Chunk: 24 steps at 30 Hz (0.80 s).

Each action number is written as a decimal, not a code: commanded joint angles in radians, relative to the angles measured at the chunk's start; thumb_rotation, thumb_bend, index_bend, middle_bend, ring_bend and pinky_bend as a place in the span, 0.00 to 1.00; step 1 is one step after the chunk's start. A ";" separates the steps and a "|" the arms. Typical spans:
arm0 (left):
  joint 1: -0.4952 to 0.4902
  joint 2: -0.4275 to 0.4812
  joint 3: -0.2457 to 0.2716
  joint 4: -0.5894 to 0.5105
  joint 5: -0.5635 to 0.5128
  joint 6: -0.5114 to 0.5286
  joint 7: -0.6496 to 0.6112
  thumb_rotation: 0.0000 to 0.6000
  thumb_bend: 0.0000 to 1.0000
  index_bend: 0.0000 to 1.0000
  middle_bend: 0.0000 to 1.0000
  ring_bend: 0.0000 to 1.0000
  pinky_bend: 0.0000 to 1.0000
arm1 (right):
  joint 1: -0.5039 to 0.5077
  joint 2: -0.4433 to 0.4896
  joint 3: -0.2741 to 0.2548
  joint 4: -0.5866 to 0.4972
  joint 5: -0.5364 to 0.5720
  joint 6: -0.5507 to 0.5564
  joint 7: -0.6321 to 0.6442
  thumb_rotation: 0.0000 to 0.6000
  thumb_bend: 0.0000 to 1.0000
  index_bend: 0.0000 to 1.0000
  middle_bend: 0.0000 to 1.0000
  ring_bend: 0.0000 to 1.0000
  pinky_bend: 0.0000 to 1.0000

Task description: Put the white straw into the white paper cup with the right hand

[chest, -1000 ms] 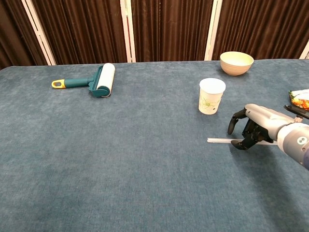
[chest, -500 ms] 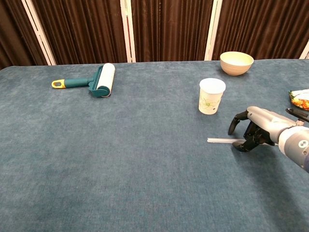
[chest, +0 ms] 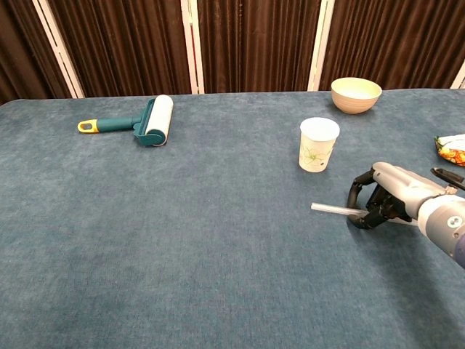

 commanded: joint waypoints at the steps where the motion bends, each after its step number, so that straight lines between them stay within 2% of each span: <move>1: 0.000 0.000 0.000 0.000 -0.001 -0.001 0.000 1.00 0.18 0.04 0.00 0.00 0.00 | -0.004 0.000 0.002 -0.005 -0.007 0.003 0.005 1.00 0.38 0.54 1.00 0.91 0.87; 12: 0.000 0.000 -0.001 0.000 -0.001 -0.001 0.000 1.00 0.18 0.04 0.00 0.00 0.00 | -0.014 0.021 0.017 -0.038 -0.014 0.003 0.012 1.00 0.40 0.55 1.00 0.91 0.87; 15: 0.000 0.000 0.000 0.000 -0.001 -0.001 -0.001 1.00 0.18 0.04 0.00 0.00 0.00 | -0.025 0.059 0.069 -0.099 0.011 0.003 0.058 1.00 0.40 0.55 1.00 0.91 0.87; 18: 0.000 0.000 0.000 0.001 0.000 0.000 -0.003 1.00 0.18 0.04 0.00 0.00 0.00 | -0.045 0.124 0.158 -0.206 0.086 -0.033 0.148 1.00 0.40 0.55 1.00 0.91 0.87; 24: 0.000 -0.001 0.000 0.000 0.000 0.001 0.000 1.00 0.18 0.05 0.00 0.00 0.00 | -0.094 0.239 0.309 -0.366 0.168 -0.119 0.356 1.00 0.39 0.58 1.00 0.91 0.87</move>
